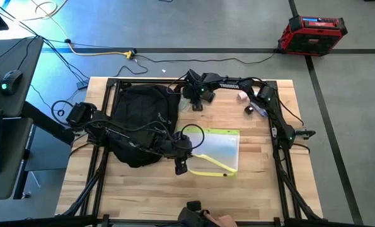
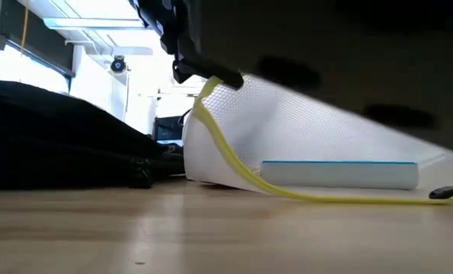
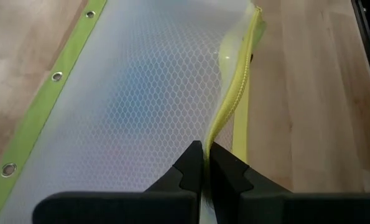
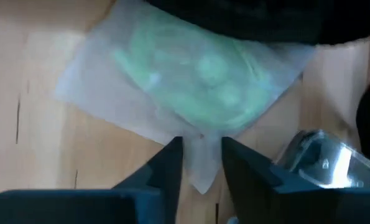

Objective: Unpack backpack
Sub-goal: Put the packed earphones into the transparent zip bag

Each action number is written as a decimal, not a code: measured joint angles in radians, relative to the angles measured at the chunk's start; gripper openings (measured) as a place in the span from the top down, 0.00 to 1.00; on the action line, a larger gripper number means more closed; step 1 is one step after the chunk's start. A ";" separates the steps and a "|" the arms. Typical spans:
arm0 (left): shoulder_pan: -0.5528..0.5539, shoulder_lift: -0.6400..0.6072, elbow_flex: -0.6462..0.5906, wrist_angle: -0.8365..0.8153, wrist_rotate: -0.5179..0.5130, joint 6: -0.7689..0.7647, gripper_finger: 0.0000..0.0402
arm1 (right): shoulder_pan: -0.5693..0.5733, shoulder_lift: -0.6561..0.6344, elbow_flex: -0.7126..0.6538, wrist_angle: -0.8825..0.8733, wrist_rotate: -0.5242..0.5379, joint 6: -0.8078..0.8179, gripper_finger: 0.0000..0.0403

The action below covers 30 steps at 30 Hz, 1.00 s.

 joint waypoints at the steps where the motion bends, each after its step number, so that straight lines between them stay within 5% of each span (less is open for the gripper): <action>1: 0.000 0.000 0.000 -0.001 -0.004 0.000 1.00 | -0.001 0.000 0.000 0.000 0.002 0.014 0.79; 11: 0.000 0.000 0.000 -0.002 -0.056 0.045 1.00 | -0.002 -0.042 -0.003 -0.160 0.094 0.106 0.88; 19: -0.006 0.000 0.000 -0.003 -0.084 0.052 1.00 | -0.002 -0.089 -0.031 -0.372 -0.060 0.168 1.00; 30: -0.038 0.000 0.000 -0.029 -0.137 0.053 1.00 | 0.141 -0.490 -0.468 -0.256 0.016 0.361 1.00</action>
